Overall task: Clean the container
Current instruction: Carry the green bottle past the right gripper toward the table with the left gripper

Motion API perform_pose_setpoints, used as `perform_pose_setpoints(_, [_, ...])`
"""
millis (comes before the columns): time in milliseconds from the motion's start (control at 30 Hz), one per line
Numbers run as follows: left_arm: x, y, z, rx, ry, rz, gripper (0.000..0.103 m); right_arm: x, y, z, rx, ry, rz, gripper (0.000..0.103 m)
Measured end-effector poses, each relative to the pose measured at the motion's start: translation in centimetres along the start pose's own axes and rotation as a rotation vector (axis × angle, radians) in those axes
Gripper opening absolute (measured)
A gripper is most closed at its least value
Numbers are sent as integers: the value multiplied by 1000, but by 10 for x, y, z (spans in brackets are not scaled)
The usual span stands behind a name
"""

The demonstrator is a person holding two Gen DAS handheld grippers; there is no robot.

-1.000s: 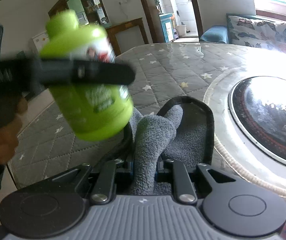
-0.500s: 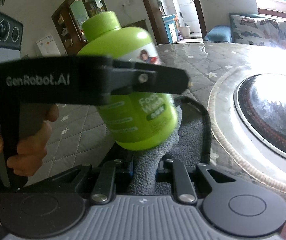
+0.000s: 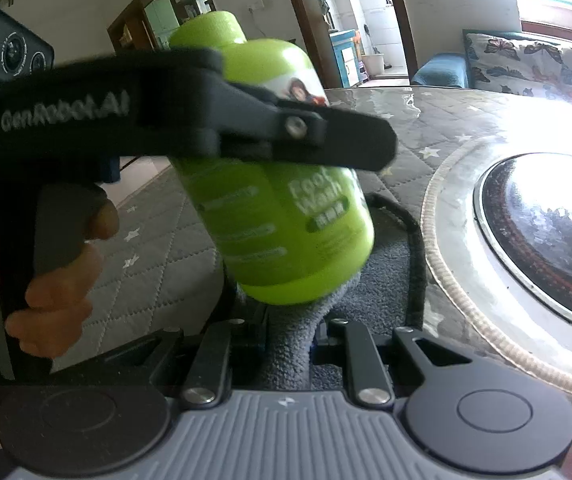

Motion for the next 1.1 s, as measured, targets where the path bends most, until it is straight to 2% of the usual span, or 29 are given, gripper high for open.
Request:
perform_pose_setpoints(100, [-3,4,2,-1,-22,11,71,2,0,-2,6,-12,15,16])
perform_pose_setpoints(267, [-19,11,2,-3,-112,62,71,10,-3,-5,15,-25,43,16])
perform_pose_setpoints(333, [-27,13,2,-14,-124,41,71,11,-4,-5,16,-25,46,16])
perform_pose_setpoints(767, [-70,22,-17,-39,-234,10,71,29,-36,19,11,76,-16,16])
perform_pose_setpoints(1000, [-81,35,-16,-68,-247,-14,71,27,-42,15,24,85,-12,21])
perform_pose_setpoints(1100, [-81,36,-18,-62,-246,-5,71,29,-47,1,49,90,-1,32])
Point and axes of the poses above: each gripper's, at about its wrist camera, not at the fingertips, and z roughly the way its jaws point, x to its right, y to its underside, the point moved 8 cm from there along z, roughly the way its jaws point, and after that the axes turned 15 degrees about -y, right-handed, at the moved point
